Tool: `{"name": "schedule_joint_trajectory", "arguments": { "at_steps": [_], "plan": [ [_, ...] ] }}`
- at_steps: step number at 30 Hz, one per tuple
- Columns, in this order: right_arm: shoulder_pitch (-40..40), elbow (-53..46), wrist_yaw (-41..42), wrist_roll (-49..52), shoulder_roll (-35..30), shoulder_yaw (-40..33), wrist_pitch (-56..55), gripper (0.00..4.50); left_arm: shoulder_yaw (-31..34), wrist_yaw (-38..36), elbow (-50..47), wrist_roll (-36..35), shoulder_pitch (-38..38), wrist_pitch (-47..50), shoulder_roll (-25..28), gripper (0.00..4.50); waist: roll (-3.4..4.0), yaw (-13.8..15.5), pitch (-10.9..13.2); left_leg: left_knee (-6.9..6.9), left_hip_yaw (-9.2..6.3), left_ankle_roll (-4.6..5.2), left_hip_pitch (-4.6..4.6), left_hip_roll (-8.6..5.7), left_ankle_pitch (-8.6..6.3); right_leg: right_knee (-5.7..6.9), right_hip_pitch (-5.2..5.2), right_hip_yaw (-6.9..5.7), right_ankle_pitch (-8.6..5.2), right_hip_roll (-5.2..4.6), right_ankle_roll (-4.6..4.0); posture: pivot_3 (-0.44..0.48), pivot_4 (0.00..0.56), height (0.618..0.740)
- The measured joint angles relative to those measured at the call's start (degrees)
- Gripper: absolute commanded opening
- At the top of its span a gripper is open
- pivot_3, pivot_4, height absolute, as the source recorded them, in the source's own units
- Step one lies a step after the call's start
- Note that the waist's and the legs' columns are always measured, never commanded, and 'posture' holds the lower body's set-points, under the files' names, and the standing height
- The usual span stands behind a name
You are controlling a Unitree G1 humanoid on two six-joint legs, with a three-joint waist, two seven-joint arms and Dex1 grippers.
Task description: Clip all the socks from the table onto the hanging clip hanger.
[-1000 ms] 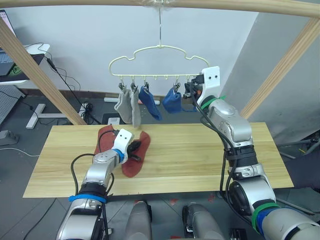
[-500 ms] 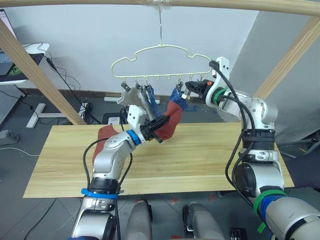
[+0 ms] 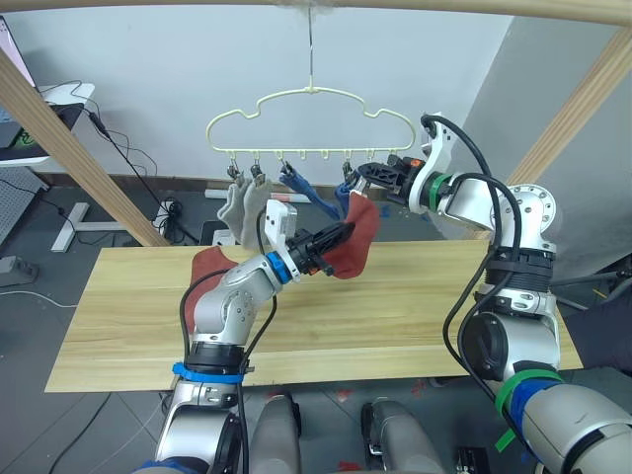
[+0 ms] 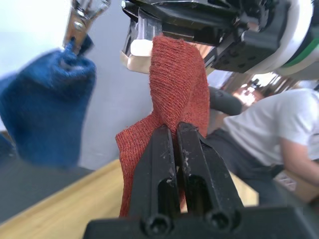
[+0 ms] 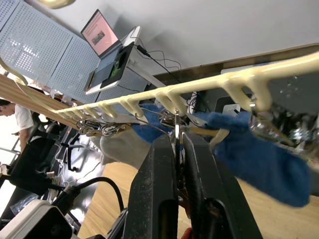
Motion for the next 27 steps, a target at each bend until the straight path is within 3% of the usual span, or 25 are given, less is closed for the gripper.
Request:
{"name": "schedule_joint_trajectory", "arguments": {
  "at_steps": [27],
  "plan": [
    [-1.0, -1.0, -1.4, 2.5, -0.1, -1.4, 2.6, 0.0, 2.6, 0.2, 1.0, -3.5, -1.4, 5.8, 1.0, 0.04, 0.12, 0.0, 0.2, -0.01, 0.05, 0.0, -0.19, 0.01, 0.0, 0.02, -0.25, 0.05, 0.0, 0.03, 0.0, 0.021, 0.258, 0.74]
  ]
}}
